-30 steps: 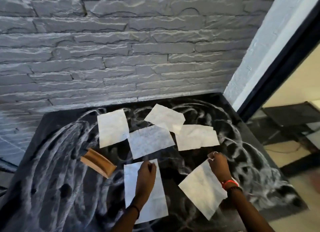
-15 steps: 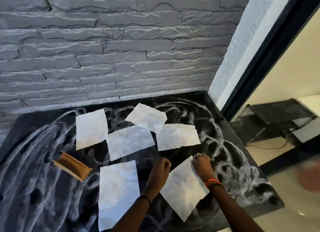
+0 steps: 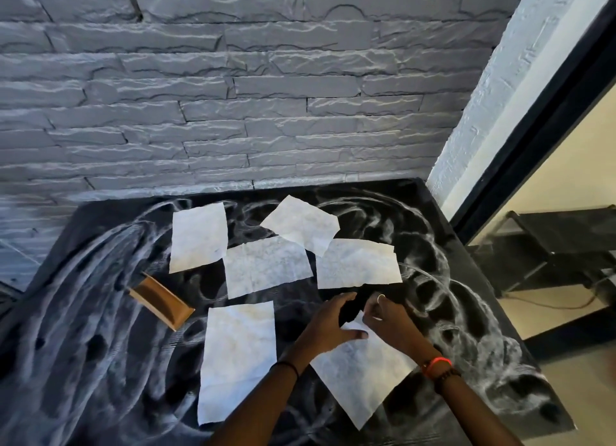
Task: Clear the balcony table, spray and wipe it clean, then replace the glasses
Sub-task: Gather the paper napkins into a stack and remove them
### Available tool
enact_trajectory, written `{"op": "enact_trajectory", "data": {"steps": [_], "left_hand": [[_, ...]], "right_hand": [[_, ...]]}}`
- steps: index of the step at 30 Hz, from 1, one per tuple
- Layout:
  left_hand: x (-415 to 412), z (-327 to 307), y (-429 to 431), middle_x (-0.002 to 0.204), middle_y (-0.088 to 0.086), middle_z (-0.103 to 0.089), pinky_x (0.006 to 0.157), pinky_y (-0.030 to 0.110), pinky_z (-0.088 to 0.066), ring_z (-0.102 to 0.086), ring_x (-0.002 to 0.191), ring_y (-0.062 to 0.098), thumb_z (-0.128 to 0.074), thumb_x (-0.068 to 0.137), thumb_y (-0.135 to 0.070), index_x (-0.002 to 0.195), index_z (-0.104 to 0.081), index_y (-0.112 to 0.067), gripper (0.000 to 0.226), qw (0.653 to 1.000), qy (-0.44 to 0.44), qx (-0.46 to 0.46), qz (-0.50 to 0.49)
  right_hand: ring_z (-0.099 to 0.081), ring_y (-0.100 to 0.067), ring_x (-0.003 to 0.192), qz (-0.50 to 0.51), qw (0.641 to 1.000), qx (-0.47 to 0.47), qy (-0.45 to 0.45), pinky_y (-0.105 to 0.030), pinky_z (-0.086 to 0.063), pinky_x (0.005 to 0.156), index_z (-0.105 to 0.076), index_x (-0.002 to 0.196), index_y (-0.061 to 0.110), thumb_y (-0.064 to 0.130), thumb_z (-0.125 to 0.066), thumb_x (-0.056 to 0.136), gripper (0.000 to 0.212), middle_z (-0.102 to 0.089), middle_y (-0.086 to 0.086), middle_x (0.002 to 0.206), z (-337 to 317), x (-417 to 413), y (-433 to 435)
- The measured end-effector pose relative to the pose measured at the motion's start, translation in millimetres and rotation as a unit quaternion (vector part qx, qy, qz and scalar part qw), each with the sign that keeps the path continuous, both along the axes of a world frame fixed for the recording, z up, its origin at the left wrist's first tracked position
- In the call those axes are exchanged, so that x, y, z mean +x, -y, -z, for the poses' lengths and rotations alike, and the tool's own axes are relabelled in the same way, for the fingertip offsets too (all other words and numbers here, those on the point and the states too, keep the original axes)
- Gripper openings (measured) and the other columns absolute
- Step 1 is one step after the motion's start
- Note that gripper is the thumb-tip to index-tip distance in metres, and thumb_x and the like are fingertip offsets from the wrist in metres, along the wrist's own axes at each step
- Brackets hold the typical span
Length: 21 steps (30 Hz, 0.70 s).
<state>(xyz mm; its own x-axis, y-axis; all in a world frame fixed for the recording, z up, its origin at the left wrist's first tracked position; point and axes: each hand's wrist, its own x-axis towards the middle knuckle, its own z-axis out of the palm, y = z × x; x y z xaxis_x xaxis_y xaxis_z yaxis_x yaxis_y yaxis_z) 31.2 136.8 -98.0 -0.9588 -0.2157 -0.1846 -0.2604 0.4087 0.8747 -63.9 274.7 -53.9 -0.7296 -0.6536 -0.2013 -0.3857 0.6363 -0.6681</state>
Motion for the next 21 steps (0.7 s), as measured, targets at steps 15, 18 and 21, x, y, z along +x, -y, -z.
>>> {"op": "enact_trajectory", "data": {"steps": [15,18,21], "left_hand": [[78.8,-66.4,66.0,0.070,-0.010,-0.071,0.062,0.016,-0.047,-0.066,0.068,0.003,-0.066,0.089,-0.019,0.083,-0.069,-0.013,0.008,0.952,-0.002,0.213,-0.220],[106.9,-64.6,78.2,0.093,0.004,-0.076,0.081,0.030,-0.056,-0.071,0.090,0.022,-0.071,0.085,-0.025,0.096,-0.072,-0.013,0.016,0.930,0.005,0.253,-0.265],[132.7,-57.6,87.7,0.092,-0.004,-0.072,0.078,0.035,-0.051,-0.065,0.092,0.021,-0.074,0.079,-0.042,0.101,-0.064,-0.026,0.029,0.920,0.055,0.246,-0.300]], "right_hand": [[-0.066,-0.024,0.099,-0.163,0.931,-0.031,0.324,-0.046,-0.049,0.095,-0.067,0.101,0.008,0.035,-0.083,0.066,0.047,-0.071,-0.009,0.105,-26.1,8.2,45.9],[-0.062,-0.027,0.107,-0.132,0.882,-0.087,0.444,-0.044,-0.049,0.093,-0.063,0.112,0.008,0.020,-0.079,0.071,0.045,-0.067,-0.013,0.114,-21.9,24.1,51.1],[-0.064,-0.025,0.102,-0.107,0.846,-0.113,0.509,-0.033,-0.057,0.076,-0.060,0.116,0.008,0.010,-0.074,0.076,0.042,-0.066,-0.011,0.115,-23.4,41.9,59.3]]}}
